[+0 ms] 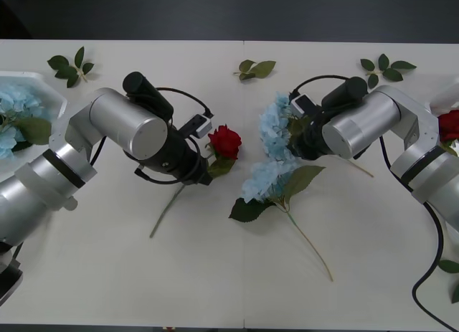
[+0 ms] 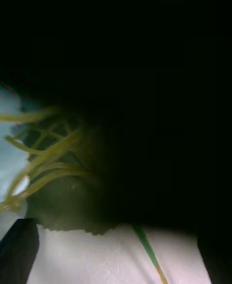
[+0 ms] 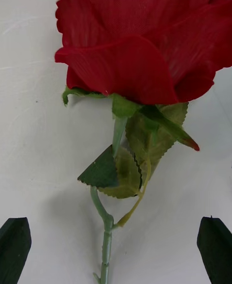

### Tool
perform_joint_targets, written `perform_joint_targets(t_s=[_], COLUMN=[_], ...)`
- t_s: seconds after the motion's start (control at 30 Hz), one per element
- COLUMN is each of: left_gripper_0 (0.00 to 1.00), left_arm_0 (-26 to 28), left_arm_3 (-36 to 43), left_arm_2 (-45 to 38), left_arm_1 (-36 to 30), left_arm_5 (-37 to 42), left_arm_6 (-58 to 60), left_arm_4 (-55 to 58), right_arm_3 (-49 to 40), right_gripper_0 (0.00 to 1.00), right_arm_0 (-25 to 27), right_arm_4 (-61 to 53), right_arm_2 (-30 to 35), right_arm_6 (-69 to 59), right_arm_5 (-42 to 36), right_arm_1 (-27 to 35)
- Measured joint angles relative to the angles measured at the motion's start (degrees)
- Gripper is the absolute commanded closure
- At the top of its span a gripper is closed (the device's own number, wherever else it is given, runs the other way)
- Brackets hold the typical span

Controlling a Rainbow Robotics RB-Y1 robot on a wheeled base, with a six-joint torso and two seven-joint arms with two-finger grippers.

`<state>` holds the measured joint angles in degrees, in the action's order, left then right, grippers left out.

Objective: Put the red flowers into the right box and the blue flowers into the left box

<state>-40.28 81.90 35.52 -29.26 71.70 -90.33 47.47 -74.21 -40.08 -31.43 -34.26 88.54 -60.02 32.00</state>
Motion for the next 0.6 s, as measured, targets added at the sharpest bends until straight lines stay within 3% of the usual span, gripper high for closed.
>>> perform_joint_targets(t_s=[0.07, 0.13, 0.23, 0.27, 0.37, 0.43, 0.53, 0.6], left_gripper_0=[0.00, 0.00, 0.00, 0.00, 0.02, 0.27, 0.77, 0.95], left_arm_0=[-0.98, -1.74, -2.55, -2.74, -3.01, -3.01, -3.01, -3.01], left_arm_3=[-1.62, -2.93, -4.76, -5.35, -6.31, -6.36, -6.36, -6.36], left_arm_2=[1.20, 2.25, 3.19, 3.40, 4.20, 4.92, 5.72, 5.91], left_arm_1=[0.27, 0.43, 0.77, 0.94, 1.25, 1.25, 1.25, 1.25], left_arm_5=[0.00, 0.00, 0.00, -0.01, -0.72, -1.10, -1.10, -1.10], left_arm_6=[0.01, 0.02, 0.04, 0.05, 0.22, 1.12, 3.05, 3.36], left_arm_4=[-0.09, -0.60, -1.17, -1.17, -1.23, -1.47, -2.15, -2.21], right_arm_3=[0.85, 1.77, 3.17, 3.51, 3.84, 3.84, 3.84, 3.84], right_gripper_0=[0.40, 0.69, 0.95, 1.00, 1.00, 1.00, 1.00, 1.00], right_arm_0=[-0.05, -0.25, -0.94, -1.18, -1.60, -1.62, -1.62, -1.62], right_arm_4=[-0.02, -0.19, -0.77, -0.77, -0.77, -0.77, -0.91, -1.57], right_arm_2=[0.00, 0.00, 0.00, 0.00, 0.00, 0.00, 0.00, 0.01], right_arm_6=[0.00, 0.00, 0.00, 0.00, 0.00, 0.00, 0.00, 0.00], right_arm_5=[0.39, 0.49, 0.49, 0.51, 1.00, 1.29, 1.24, 1.24], right_arm_1=[0.00, -0.02, -0.03, -0.03, -0.03, -0.03, -0.03, -0.03])
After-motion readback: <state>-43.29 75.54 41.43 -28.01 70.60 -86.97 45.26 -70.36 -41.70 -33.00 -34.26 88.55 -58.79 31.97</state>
